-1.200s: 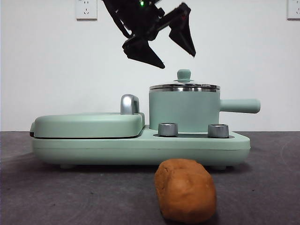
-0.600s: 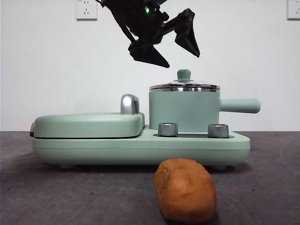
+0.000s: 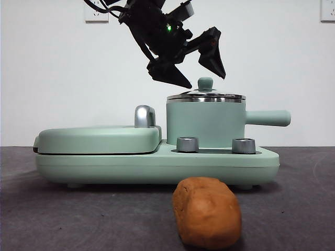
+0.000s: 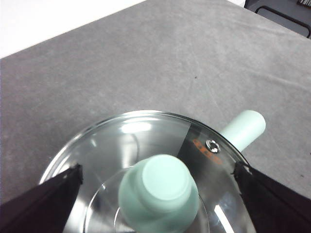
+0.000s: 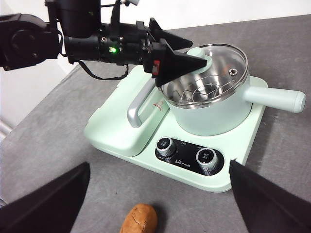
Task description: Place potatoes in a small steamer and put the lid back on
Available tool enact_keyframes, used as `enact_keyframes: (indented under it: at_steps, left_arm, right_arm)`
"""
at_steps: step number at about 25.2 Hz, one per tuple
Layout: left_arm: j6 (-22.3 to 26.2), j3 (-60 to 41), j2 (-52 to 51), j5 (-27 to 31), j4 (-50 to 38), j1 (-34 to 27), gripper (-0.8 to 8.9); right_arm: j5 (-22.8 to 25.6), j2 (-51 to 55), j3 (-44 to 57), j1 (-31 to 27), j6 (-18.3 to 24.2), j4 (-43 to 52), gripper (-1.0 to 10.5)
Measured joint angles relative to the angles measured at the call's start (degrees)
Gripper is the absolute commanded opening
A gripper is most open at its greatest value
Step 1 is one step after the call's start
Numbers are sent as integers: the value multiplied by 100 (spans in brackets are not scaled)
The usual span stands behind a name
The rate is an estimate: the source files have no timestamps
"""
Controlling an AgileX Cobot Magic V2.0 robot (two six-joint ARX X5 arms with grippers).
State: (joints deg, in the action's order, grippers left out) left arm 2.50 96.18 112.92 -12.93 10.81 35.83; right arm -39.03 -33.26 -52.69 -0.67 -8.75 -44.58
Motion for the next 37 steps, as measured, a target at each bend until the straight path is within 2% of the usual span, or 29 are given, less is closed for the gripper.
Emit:
enact_keyframes:
  at_steps: [3, 7, 12, 17, 19, 24, 28, 37]
  left_arm:
    - [57, 0, 83, 0, -39, 22, 477]
    - [142, 0, 155, 127, -105, 70, 370]
    - [396, 0, 155, 413, -164, 170, 348]
    - [494, 0, 157, 420, -243, 205, 190]
    - [501, 0, 155, 422, -219, 205, 149]
    - [507, 11, 155, 476, -166, 195, 134]
    - [540, 20, 155, 474, -151, 195, 9]
    - [426, 101, 155, 501, -37, 197, 8]
  right_arm:
    - [0, 0, 0, 0, 0, 0, 459]
    - [0, 0, 0, 0, 0, 0, 459]
    - [0, 0, 0, 0, 0, 0, 459]
    - [0, 0, 0, 0, 0, 0, 459]
    - [0, 0, 0, 0, 0, -4, 458]
    - [0, 0, 0, 0, 0, -118, 459]
    - [0, 0, 0, 0, 0, -125, 459]
    - [2, 0, 0, 0, -4, -127, 460]
